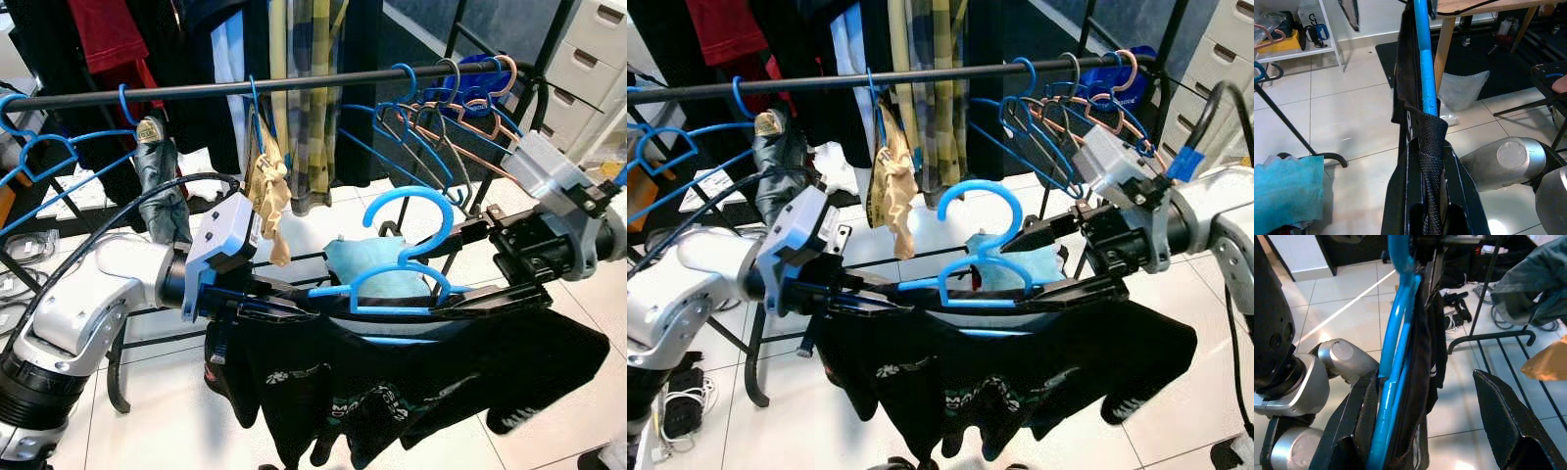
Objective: Hang hanger
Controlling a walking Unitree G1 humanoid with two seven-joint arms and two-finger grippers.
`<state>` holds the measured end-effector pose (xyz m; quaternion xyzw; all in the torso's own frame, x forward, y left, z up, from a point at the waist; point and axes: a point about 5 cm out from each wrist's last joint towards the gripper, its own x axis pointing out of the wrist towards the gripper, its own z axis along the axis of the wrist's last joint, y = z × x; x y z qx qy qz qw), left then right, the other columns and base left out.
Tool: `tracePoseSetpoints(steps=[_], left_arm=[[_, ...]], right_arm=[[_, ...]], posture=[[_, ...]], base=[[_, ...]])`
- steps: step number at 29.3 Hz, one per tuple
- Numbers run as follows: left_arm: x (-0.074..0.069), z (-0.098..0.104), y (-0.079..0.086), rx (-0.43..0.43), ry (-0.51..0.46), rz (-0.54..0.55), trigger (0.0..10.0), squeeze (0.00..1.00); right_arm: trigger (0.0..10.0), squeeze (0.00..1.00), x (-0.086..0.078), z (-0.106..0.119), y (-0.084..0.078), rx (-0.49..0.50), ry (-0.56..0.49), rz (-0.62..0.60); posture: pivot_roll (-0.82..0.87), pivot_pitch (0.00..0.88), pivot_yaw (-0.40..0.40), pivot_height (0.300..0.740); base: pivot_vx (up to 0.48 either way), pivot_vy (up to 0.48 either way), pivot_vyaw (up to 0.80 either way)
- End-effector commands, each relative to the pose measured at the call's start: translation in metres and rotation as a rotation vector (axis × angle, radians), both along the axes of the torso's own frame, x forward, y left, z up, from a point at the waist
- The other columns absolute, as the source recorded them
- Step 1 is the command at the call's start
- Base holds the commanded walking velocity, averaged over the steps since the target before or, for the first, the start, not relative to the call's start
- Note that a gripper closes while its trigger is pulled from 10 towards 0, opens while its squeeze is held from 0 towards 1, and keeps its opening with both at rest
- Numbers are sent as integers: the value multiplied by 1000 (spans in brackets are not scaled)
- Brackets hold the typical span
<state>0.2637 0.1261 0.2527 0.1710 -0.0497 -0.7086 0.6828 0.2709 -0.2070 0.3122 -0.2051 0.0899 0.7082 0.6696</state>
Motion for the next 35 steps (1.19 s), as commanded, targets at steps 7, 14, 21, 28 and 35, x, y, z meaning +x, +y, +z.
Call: tracePoseSetpoints(steps=[7,14,21,28,35], left_arm=[[-4,2,-6,-6,-23,-49,0,0],[-3,1,-8,-5,-23,-49,0,0],[-3,1,-9,-7,-26,-45,0,0],[-2,1,-10,-5,-30,-39,0,0],[-1,0,-11,-1,-36,-40,0,0]], right_arm=[[10000,0,-12,33,4,105,-14,85],[10000,0,-9,24,6,38,-13,70],[10000,0,-7,9,10,-64,12,59],[10000,0,-7,0,13,-131,52,51],[0,0,-6,-7,15,-172,79,48]], posture=[[-128,107,39,740],[-130,106,39,740],[-128,107,40,740],[-128,107,39,740],[-129,102,38,740]], base=[[0,0,0],[0,0,0],[0,0,0],[0,0,0],[0,0,0]])
